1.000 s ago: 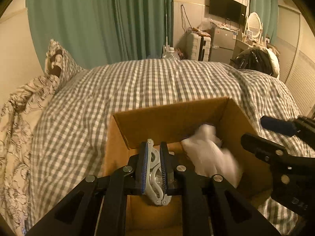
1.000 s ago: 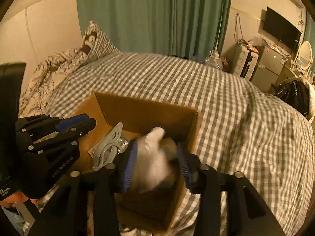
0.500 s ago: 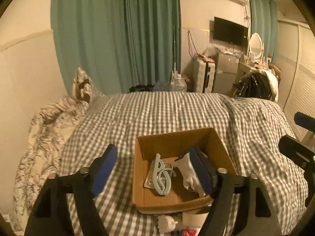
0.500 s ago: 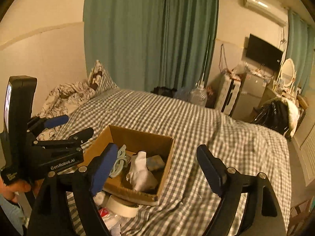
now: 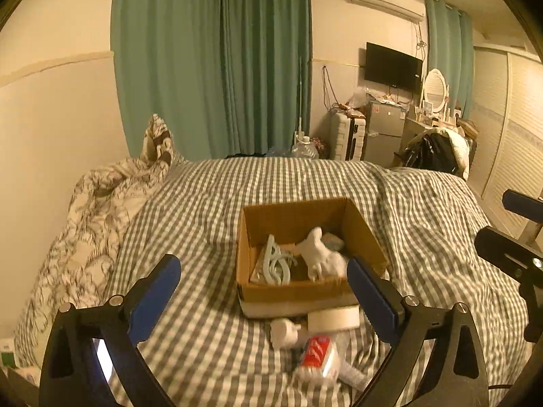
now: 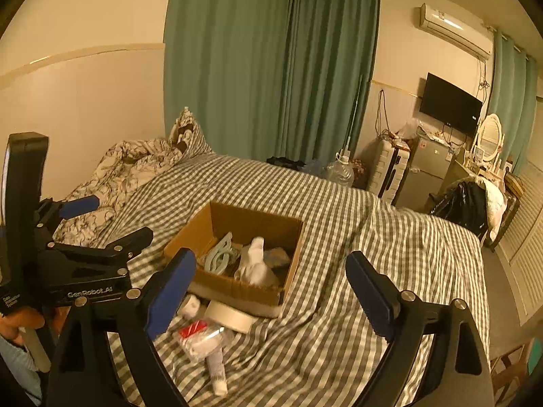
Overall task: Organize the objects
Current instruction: 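Reach both grippers back toward the jar and tube beside the box, then grasp the swab jar with left gripper while right grasps white tube, drop both in box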
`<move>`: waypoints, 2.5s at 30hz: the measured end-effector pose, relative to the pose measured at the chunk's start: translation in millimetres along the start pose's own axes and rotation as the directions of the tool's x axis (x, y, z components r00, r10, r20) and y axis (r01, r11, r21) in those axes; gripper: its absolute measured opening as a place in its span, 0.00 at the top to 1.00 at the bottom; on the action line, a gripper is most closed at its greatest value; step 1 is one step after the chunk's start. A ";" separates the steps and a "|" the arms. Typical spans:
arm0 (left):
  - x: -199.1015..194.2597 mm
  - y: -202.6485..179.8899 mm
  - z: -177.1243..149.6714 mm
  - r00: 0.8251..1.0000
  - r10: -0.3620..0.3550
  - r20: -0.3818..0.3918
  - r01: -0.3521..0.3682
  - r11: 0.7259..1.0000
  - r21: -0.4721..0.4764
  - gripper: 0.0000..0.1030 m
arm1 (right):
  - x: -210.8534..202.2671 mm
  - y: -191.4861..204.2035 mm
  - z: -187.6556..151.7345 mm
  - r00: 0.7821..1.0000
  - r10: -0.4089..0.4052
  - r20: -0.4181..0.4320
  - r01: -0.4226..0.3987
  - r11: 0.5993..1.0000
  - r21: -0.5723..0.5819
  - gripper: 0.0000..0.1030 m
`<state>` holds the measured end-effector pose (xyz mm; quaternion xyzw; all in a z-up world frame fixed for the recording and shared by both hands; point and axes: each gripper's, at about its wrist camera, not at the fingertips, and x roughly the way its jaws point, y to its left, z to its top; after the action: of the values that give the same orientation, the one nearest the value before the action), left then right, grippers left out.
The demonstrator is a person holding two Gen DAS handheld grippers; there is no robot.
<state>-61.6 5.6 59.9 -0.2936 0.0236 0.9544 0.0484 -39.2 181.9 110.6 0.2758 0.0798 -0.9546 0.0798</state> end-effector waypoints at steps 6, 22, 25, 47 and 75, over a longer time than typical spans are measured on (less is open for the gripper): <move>6.6 -2.9 -47.7 0.999 0.016 -0.035 -0.016 1.000 0.009 0.02 | 18.4 4.8 -43.0 0.998 0.008 -0.059 -0.006 1.000 0.019 0.12; 73.5 -28.2 -132.3 0.961 -0.037 -0.276 0.046 0.998 0.029 0.02 | 100.8 -2.5 -136.3 0.959 0.008 -0.283 0.017 0.996 0.086 0.12; 85.4 -38.4 -145.2 0.944 -0.060 -0.325 0.076 0.996 0.038 0.02 | 108.5 -8.5 -143.3 0.952 -0.006 -0.307 0.036 0.995 0.094 0.12; 71.4 -20.2 -133.6 0.949 -0.123 -0.290 0.130 0.991 0.007 0.35 | 125.8 9.4 -157.0 0.932 0.061 -0.359 -0.025 0.994 0.105 0.12; 30.3 -7.3 -103.1 0.987 -0.034 -0.159 0.042 0.998 0.044 0.36 | 80.5 50.1 -130.6 0.935 0.156 -0.318 -0.163 0.987 0.004 0.76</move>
<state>-28.3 7.7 -42.4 -0.3677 0.0442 0.9262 0.0714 -29.5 150.1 -47.4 0.4304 0.0798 -0.8871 0.1462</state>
